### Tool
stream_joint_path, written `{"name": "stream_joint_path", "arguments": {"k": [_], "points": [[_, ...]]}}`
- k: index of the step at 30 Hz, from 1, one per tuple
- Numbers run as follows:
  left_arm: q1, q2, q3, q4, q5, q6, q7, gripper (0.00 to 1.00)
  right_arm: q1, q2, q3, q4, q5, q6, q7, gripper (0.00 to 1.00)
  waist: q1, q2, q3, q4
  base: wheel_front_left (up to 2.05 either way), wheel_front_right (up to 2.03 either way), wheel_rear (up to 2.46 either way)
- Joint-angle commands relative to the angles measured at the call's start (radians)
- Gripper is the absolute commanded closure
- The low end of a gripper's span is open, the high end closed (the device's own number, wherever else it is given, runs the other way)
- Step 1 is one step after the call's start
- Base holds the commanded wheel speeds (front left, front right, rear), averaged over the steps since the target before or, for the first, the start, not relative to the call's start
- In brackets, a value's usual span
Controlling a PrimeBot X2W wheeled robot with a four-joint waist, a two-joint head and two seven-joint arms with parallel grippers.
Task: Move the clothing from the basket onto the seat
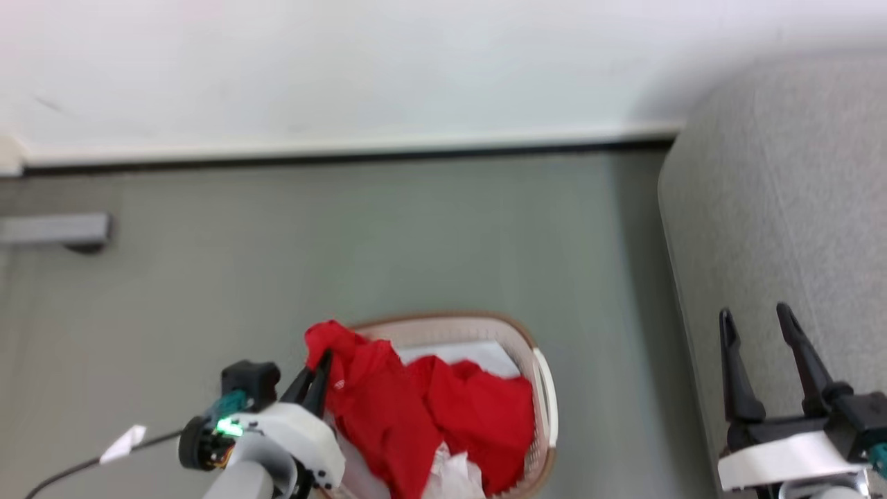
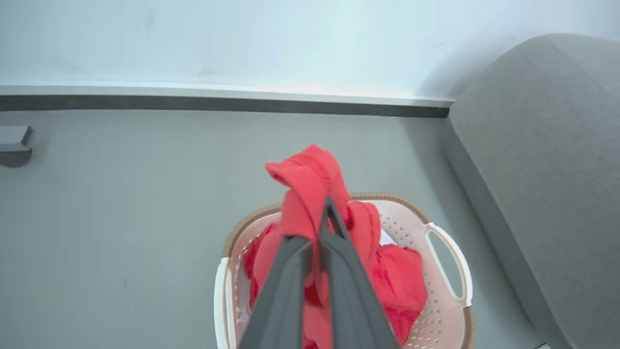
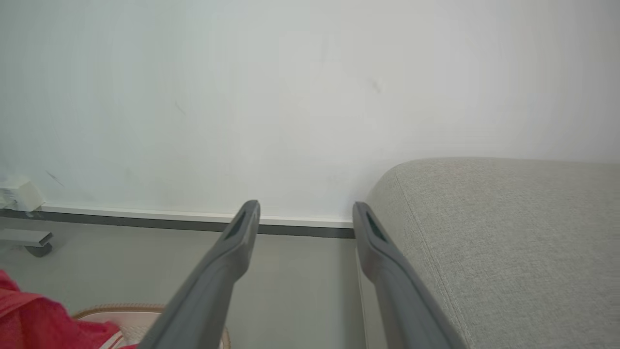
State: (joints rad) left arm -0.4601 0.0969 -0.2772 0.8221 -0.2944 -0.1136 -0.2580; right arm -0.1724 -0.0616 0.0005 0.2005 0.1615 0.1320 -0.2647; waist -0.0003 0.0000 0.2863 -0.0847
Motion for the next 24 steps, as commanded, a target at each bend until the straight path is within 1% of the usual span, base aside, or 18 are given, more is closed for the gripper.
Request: {"name": "stream_joint_path", "arguments": {"k": [1, 7, 8, 13, 19, 24], "points": [[0.035, 0.006, 0.006, -0.033, -0.014, 0.006, -0.007, 1.0, 0.024, -0.005, 0.0, 0.006, -0.001, -0.002, 0.0, 0.0, 0.0003, 0.0, -0.1, 0.035, 0.0, 0.0, 0.0], [0.18, 0.033, 0.029, -0.282, -0.032, 0.039, -0.001, 1.0, 0.075, -0.008, 0.01, 0.009, -0.004, -0.002, 0.0, 0.0, 0.0003, 0.0, -0.197, 0.037, 0.0, 0.0, 0.0], [0.224, 0.045, 0.032, -0.363, -0.037, 0.047, 0.009, 1.0, 0.088, -0.01, 0.015, 0.011, -0.004, -0.002, 0.0, 0.0, 0.0003, 0.0, -0.223, 0.036, 0.0, 0.0, 0.0], [0.318, 0.077, 0.047, -0.547, -0.052, 0.07, 0.035, 1.0, 0.122, -0.022, 0.037, 0.016, 0.0, -0.002, 0.0, 0.0, 0.0003, 0.0, -0.288, 0.026, 0.0, 0.0, 0.0], [0.384, 0.115, 0.069, -0.722, -0.065, 0.095, 0.089, 1.0, 0.142, -0.031, 0.05, 0.012, 0.007, -0.002, 0.0, 0.0, 0.0003, 0.0, -0.323, 0.016, 0.0, 0.0, 0.0], [0.401, 0.14, 0.076, -0.796, -0.068, 0.107, 0.134, 1.0, 0.133, -0.045, 0.074, 0.006, 0.009, -0.002, 0.0, 0.0, 0.0003, 0.0, -0.329, 0.013, 0.0, 0.0, 0.0]]}}
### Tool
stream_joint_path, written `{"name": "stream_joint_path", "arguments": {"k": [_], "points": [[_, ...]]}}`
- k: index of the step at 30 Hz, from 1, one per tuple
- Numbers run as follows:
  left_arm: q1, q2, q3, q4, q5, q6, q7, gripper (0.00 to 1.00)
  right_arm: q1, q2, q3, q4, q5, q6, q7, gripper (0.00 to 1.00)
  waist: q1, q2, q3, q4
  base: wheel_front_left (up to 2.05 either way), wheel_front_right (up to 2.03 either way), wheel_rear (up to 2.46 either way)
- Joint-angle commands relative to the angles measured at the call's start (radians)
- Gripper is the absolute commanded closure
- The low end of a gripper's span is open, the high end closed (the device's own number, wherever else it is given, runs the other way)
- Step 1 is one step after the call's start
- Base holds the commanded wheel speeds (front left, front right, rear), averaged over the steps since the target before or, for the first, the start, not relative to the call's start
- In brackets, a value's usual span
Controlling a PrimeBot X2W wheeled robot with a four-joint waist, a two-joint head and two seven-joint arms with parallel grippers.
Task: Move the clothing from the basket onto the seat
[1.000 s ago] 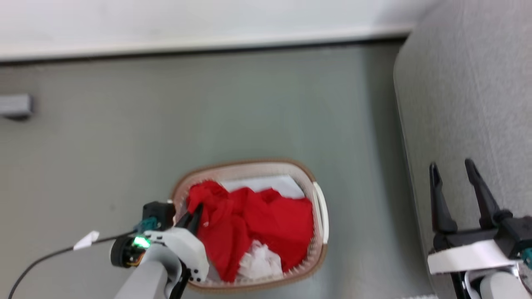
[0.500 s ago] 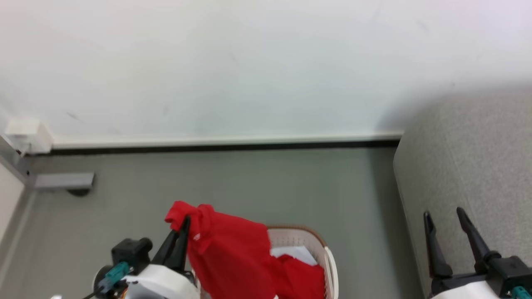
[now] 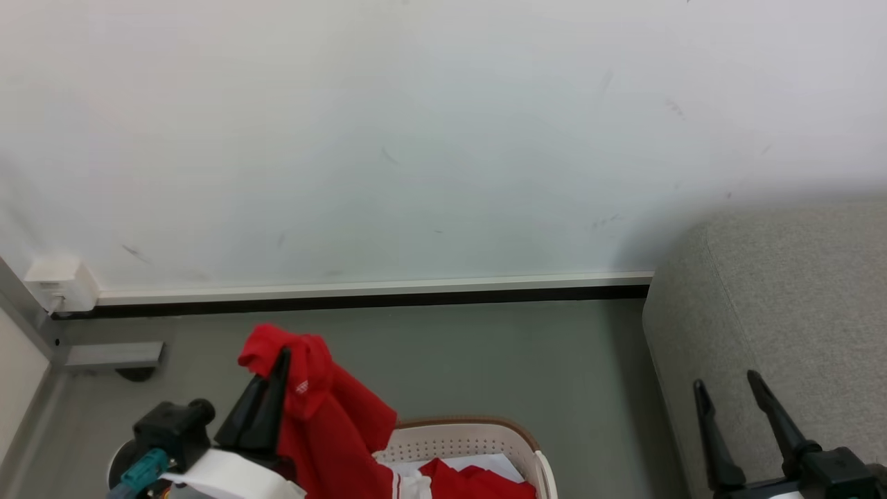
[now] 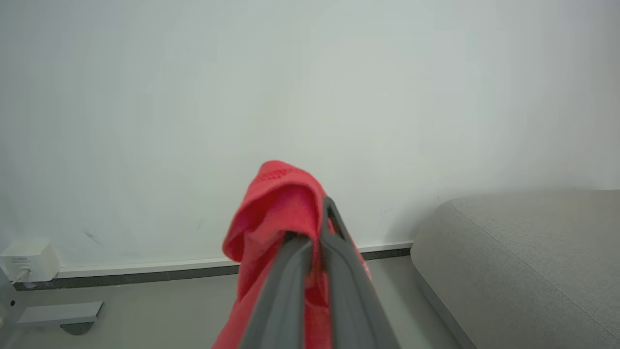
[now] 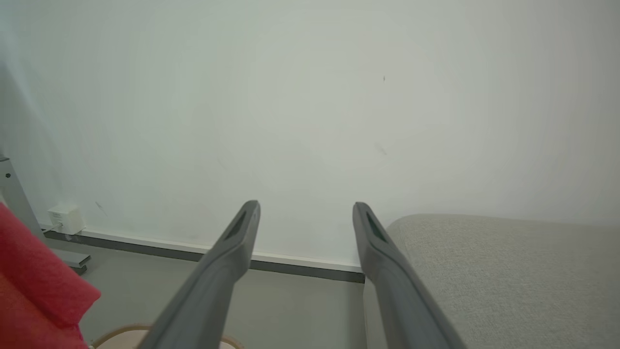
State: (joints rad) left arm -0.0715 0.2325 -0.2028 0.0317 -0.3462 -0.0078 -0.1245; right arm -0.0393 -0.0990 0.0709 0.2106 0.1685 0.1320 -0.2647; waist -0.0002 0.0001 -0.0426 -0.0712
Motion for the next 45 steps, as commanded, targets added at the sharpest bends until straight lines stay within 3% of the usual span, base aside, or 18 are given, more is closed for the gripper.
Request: {"name": "stream_joint_path", "arguments": {"k": [1, 5, 15, 22, 33, 42, 43, 44, 45], "points": [[0.014, 0.008, 0.0, -0.015, -0.017, 0.002, 0.009, 1.0, -0.003, -0.01, 0.012, -0.006, 0.006, -0.002, 0.0, 0.0, 0.0002, -0.0001, -0.001, 0.0, 0.0, 0.0, 0.0], [0.008, 0.024, -0.01, -0.057, -0.016, -0.006, 0.036, 1.0, -0.028, -0.027, 0.094, -0.018, 0.042, -0.002, 0.0, 0.0, 0.0002, -0.0001, 0.0, -0.001, 0.0, 0.0, 0.0], [-0.043, 0.027, -0.074, -0.178, -0.013, -0.032, 0.131, 1.0, -0.234, -0.188, 0.597, -0.015, 0.263, -0.002, 0.018, 0.0, 0.0002, -0.0001, 0.002, -0.006, 0.0, 0.0, 0.0], [-0.067, 0.024, -0.119, -0.258, -0.019, -0.051, 0.184, 1.0, -0.39, -0.216, 0.803, 0.004, 0.358, -0.002, 0.042, 0.0, 0.0002, -0.0001, 0.003, -0.003, 0.0, 0.0, 0.0], [-0.085, 0.005, -0.226, -0.326, -0.028, -0.08, 0.249, 1.0, -0.591, -0.232, 1.043, 0.049, 0.477, -0.002, 0.028, 0.0, 0.0002, -0.0001, 0.008, 0.002, 0.0, 0.0, 0.0], [-0.1, -0.006, -0.298, -0.371, -0.056, -0.097, 0.291, 1.0, -0.642, -0.202, 1.128, 0.12, 0.551, -0.002, 0.019, 0.0, 0.0002, -0.0001, 0.007, 0.003, 0.0, 0.0, 0.0], [-0.101, -0.008, -0.302, -0.377, -0.061, -0.097, 0.296, 1.0, -0.645, -0.198, 1.137, 0.128, 0.558, -0.002, 0.018, 0.08, 0.0002, -0.0001, 0.007, 0.003, 0.0, 0.0, 0.0], [-0.102, -0.009, -0.304, -0.382, -0.064, -0.097, 0.298, 1.0, -0.646, -0.195, 1.145, 0.133, 0.569, -0.002, 0.019, 0.73, 0.0002, -0.0001, 0.007, 0.004, 0.0, 0.0, 0.0], [-0.102, -0.009, -0.305, -0.384, -0.067, -0.096, 0.299, 1.0, -0.644, -0.193, 1.146, 0.139, 0.583, -0.002, 0.017, 1.0, 0.0002, -0.0001, 0.006, 0.004, 0.0, 0.0, 0.0]]}}
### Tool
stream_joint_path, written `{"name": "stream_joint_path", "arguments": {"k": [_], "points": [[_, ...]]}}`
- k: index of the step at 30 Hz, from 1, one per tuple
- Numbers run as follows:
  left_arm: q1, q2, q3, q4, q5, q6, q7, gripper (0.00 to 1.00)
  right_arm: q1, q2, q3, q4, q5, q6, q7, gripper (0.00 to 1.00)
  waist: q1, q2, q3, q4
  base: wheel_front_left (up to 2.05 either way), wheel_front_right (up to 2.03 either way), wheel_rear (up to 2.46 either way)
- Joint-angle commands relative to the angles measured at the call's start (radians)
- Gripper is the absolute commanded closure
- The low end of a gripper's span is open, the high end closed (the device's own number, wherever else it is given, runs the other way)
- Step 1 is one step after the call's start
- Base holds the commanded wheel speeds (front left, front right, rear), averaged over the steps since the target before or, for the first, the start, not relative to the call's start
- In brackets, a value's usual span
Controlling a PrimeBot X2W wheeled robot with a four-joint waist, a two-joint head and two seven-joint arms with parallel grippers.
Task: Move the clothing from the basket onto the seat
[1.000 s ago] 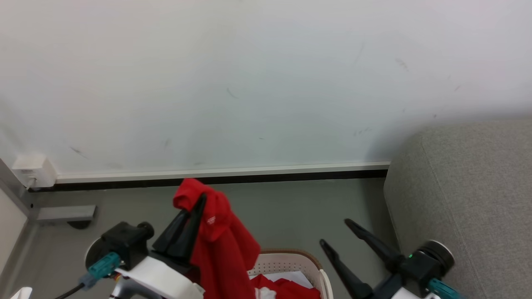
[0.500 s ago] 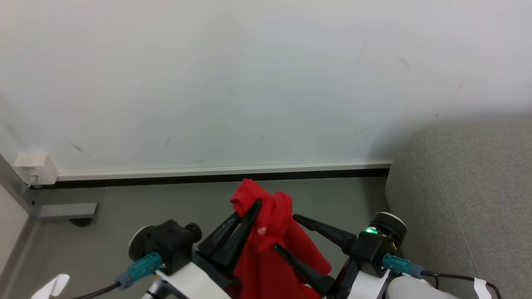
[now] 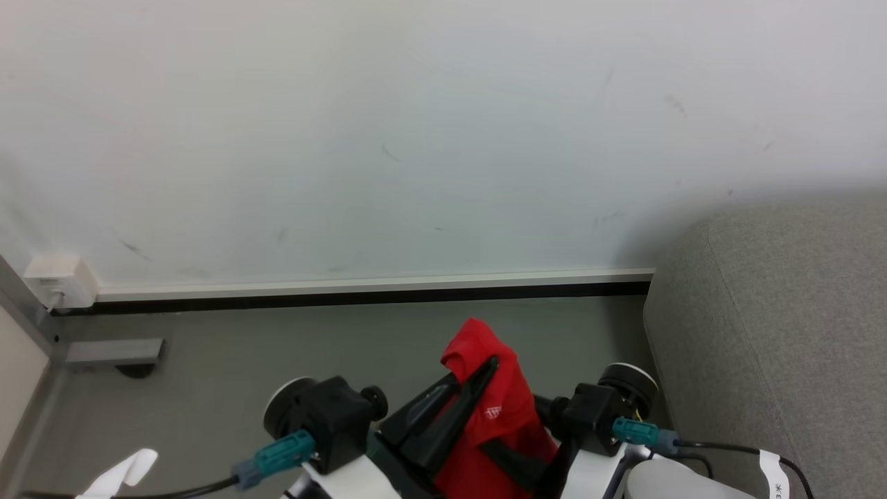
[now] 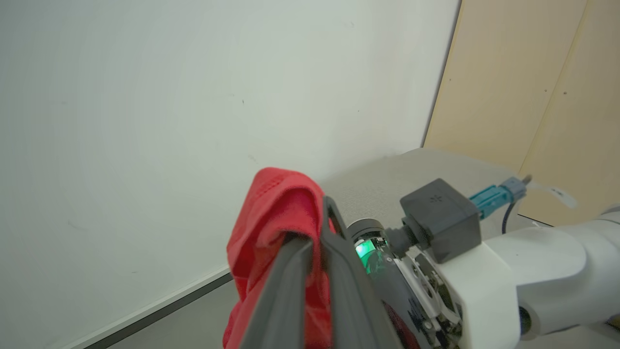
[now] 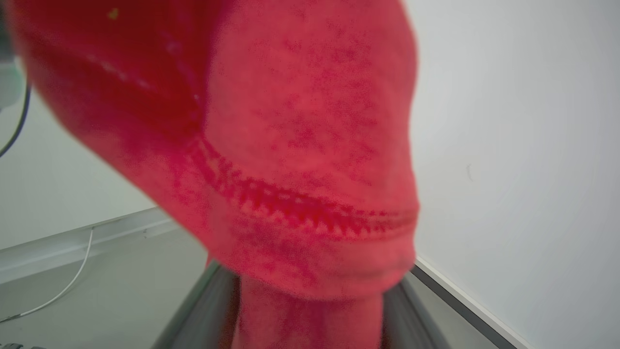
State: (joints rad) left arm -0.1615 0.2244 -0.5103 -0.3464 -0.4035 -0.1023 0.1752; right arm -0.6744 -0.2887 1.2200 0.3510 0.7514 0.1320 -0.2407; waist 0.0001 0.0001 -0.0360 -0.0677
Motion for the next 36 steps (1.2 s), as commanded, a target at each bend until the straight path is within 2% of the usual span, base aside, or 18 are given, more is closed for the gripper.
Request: {"name": "stream_joint_path", "arguments": {"k": [1, 7, 8, 9, 10, 14, 21, 27, 36], "points": [[-0.012, -0.002, 0.002, -0.008, -0.011, 0.0, 0.002, 1.0, -0.008, -0.001, 0.003, 0.001, 0.01, -0.002, -0.008, 1.0, -0.0001, -0.0001, 0.0, 0.0, 0.0, 0.0, 0.0], [-0.001, 0.014, 0.02, 0.014, -0.011, 0.016, 0.002, 1.0, -0.007, -0.01, -0.014, 0.007, 0.061, -0.002, -0.02, 1.0, -0.0001, -0.0001, 0.004, -0.007, 0.0, 0.0, 0.0], [0.004, 0.016, 0.021, 0.019, -0.009, 0.018, 0.001, 0.84, -0.004, -0.015, -0.022, 0.006, 0.065, -0.002, -0.023, 1.0, -0.0001, -0.0001, 0.005, -0.009, 0.0, 0.0, 0.0], [0.01, 0.015, 0.025, 0.022, -0.014, 0.022, -0.003, 0.52, -0.002, -0.021, -0.03, 0.003, 0.07, -0.002, -0.024, 1.0, -0.0001, -0.0001, 0.007, -0.012, 0.0, 0.0, 0.0], [0.012, 0.021, 0.029, 0.027, -0.01, 0.025, -0.008, 0.0, 0.001, -0.027, -0.04, 0.0, 0.073, -0.002, -0.025, 1.0, -0.0001, -0.0001, 0.008, -0.016, 0.0, 0.0, 0.0], [0.024, 0.037, 0.041, 0.058, 0.012, 0.036, -0.034, 0.0, 0.011, -0.063, -0.083, -0.017, 0.077, -0.002, -0.025, 1.0, -0.0001, -0.0001, 0.016, -0.039, 0.0, 0.0, 0.0], [0.046, 0.027, 0.025, 0.114, 0.028, 0.032, -0.097, 0.0, 0.026, -0.147, -0.173, -0.047, 0.062, -0.002, -0.025, 1.0, -0.0001, -0.0001, 0.031, -0.108, 0.0, 0.0, 0.0], [0.035, 0.02, -0.008, 0.16, 0.058, 0.022, -0.156, 0.0, 0.051, -0.214, -0.274, -0.068, 0.039, -0.002, -0.025, 1.0, -0.0001, -0.0001, 0.049, -0.191, 0.0, 0.0, 0.0], [0.006, 0.005, -0.033, 0.202, 0.061, 0.018, -0.191, 0.0, 0.086, -0.266, -0.423, -0.118, -0.001, -0.002, -0.023, 1.0, -0.0001, -0.0001, 0.099, -0.317, 0.0, 0.0, 0.0]]}}
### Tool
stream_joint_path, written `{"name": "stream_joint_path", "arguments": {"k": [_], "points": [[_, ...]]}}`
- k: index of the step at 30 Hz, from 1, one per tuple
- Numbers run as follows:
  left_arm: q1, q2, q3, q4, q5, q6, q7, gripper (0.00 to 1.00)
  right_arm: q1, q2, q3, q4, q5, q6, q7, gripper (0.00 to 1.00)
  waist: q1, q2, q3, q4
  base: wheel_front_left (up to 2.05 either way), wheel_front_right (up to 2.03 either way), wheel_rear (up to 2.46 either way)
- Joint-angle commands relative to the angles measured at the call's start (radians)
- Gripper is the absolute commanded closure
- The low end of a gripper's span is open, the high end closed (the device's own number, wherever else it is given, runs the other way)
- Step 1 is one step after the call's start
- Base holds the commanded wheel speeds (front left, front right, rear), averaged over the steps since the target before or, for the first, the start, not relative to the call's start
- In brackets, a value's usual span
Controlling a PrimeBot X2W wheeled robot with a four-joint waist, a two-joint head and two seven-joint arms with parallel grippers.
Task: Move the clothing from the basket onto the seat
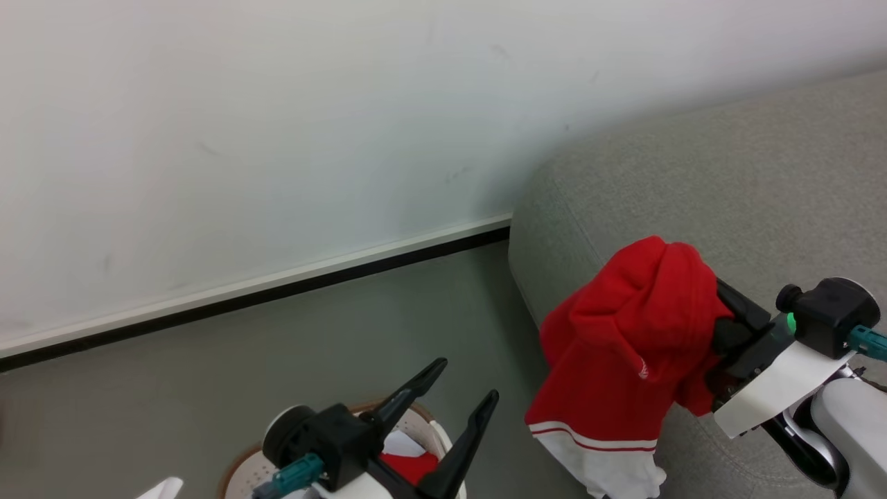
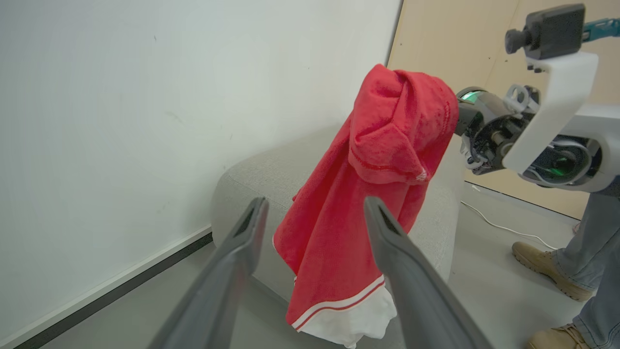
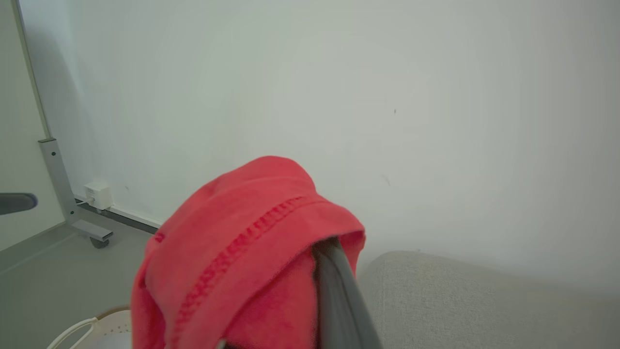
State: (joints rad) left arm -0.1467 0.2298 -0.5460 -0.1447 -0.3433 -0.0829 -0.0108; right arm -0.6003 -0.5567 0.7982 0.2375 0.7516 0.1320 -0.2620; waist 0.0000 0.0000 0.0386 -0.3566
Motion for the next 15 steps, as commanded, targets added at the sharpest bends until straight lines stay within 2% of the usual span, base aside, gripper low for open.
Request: {"name": "stream_joint_path", "arguments": {"k": [1, 7, 12, 15], "points": [[-0.016, 0.001, 0.001, 0.002, 0.004, -0.001, -0.003, 0.0, 0.011, 0.001, -0.019, -0.008, -0.009, -0.002, -0.001, 1.0, 0.0, 0.0, 0.033, -0.037, 0.0, 0.0, 0.0], [-0.059, 0.007, -0.01, 0.008, 0.013, -0.006, 0.019, 0.0, 0.004, 0.009, -0.123, -0.026, -0.067, -0.002, 0.008, 1.0, 0.0, 0.0, 0.107, -0.057, 0.0, 0.0, 0.0], [-0.135, 0.017, -0.016, 0.001, 0.033, -0.014, 0.043, 0.0, -0.07, 0.028, -0.234, -0.031, -0.106, -0.002, 0.022, 1.0, 0.0, 0.0, 0.218, -0.032, 0.0, 0.0, 0.0], [-0.202, 0.028, -0.012, -0.009, 0.045, -0.02, 0.06, 0.0, -0.165, 0.021, -0.319, -0.011, -0.131, -0.002, 0.037, 1.0, 0.0, 0.0, 0.305, -0.005, 0.0, 0.0, 0.0]]}}
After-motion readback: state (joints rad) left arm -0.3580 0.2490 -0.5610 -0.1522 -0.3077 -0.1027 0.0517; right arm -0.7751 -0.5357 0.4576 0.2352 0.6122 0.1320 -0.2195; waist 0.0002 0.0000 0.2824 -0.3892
